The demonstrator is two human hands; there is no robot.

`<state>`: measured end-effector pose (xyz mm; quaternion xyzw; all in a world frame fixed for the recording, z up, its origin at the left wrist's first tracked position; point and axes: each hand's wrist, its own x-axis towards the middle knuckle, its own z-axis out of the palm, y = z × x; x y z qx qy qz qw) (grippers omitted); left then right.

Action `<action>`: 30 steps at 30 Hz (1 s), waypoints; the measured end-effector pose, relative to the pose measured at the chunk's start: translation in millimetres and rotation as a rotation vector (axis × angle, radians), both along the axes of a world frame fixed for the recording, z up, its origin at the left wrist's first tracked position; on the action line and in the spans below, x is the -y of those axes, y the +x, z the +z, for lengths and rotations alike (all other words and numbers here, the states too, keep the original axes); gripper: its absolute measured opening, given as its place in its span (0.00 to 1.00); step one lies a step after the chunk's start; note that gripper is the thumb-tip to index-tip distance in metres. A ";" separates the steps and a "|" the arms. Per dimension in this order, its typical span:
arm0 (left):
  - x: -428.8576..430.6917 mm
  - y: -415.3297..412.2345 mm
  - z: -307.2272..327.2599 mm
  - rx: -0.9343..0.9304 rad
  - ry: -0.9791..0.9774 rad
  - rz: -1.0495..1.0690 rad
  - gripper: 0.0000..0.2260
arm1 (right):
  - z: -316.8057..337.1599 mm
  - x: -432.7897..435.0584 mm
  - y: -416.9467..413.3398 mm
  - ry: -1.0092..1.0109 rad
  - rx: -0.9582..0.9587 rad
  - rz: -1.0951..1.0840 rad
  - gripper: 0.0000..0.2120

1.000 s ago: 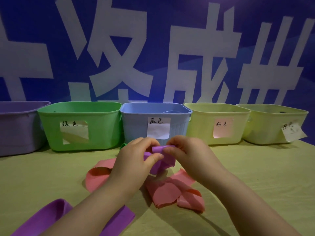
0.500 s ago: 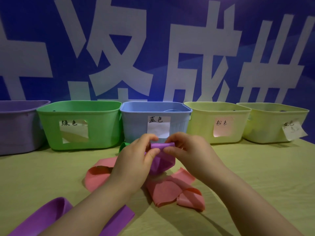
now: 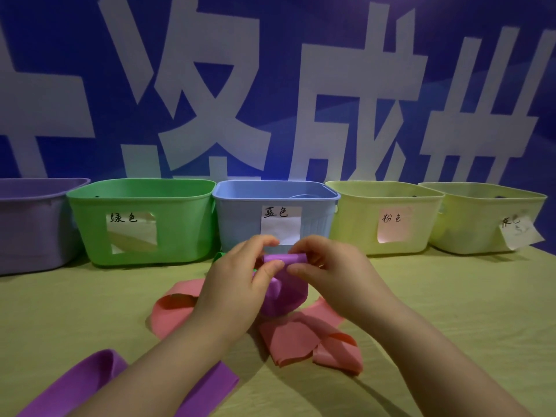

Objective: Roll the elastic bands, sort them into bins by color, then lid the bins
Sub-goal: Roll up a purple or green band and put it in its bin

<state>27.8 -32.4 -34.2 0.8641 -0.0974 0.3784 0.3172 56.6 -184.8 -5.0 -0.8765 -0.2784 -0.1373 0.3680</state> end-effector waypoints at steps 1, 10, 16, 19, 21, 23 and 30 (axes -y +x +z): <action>0.7 -0.6 -0.3 0.006 -0.005 -0.008 0.10 | 0.6 0.6 0.5 0.002 -0.006 -0.002 0.04; 0.3 -1.0 1.3 -0.027 -0.048 -0.020 0.03 | -1.4 -1.1 0.9 0.101 -0.076 0.055 0.10; 1.0 -1.2 2.3 -0.077 -0.095 -0.054 0.07 | -2.9 -1.2 3.8 0.124 -0.040 0.036 0.04; 2.0 -0.8 1.4 -0.133 -0.125 -0.084 0.12 | -2.0 -1.2 3.3 0.133 -0.021 0.022 0.02; 0.2 1.0 -0.6 -0.140 -0.129 -0.085 0.09 | -1.5 -2.2 1.0 0.134 -0.015 0.027 0.05; -0.9 2.3 -2.0 -0.155 -0.150 -0.089 0.08 | -2.0 -2.8 0.2 0.115 -0.003 0.023 0.10; 3.2 2.0 -3.1 -0.147 -0.320 -0.137 0.07 | -6.5 -3.7 4.4 0.100 0.025 -0.016 0.21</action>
